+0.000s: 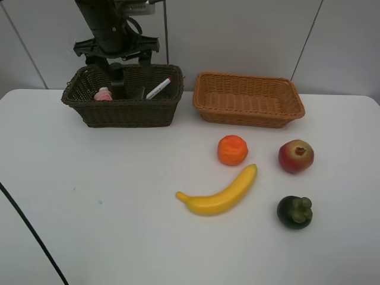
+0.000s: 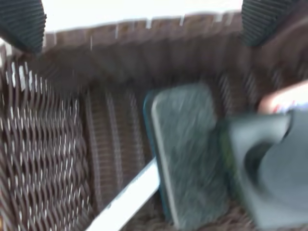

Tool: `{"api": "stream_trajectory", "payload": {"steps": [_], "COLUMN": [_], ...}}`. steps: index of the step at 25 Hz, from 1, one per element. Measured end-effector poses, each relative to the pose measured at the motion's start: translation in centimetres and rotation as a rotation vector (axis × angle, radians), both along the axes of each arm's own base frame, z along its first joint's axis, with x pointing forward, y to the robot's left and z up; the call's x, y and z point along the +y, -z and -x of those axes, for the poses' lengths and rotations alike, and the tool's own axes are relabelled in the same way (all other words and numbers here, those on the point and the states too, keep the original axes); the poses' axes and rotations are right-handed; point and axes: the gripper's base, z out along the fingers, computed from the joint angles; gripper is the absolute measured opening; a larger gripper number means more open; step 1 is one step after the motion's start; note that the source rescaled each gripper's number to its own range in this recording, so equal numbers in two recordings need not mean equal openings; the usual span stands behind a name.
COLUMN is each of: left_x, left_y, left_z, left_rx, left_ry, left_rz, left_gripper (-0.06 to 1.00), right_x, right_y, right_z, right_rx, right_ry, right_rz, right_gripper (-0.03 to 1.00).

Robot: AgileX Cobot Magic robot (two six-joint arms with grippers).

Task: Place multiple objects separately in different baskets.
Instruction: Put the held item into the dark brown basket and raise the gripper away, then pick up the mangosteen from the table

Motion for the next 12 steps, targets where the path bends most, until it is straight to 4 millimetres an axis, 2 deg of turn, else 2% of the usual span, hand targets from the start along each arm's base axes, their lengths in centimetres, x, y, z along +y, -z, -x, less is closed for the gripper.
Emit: {"api": "stream_trajectory", "payload": {"steps": [3,9,12], "left_x": [1.3,4.9,7.1], "left_y": [-1.4,-2.6,-3.5], "left_z": [1.6,3.0,5.1], "left_rx": [0.105,0.128,0.144], "left_ry": [-0.012,-0.071,-0.110], "left_rz": [-0.053,-0.066,-0.066], "left_gripper": [1.00,1.00,1.00], "right_x": [0.0,0.0,0.0], "right_y": [0.0,0.0,0.0], "right_z": [0.0,0.0,0.0], "right_rx": [0.000,0.000,0.000], "right_ry": [0.000,0.000,0.000], "right_rz": [0.000,0.000,0.000], "right_gripper": [1.00,1.00,1.00]}}
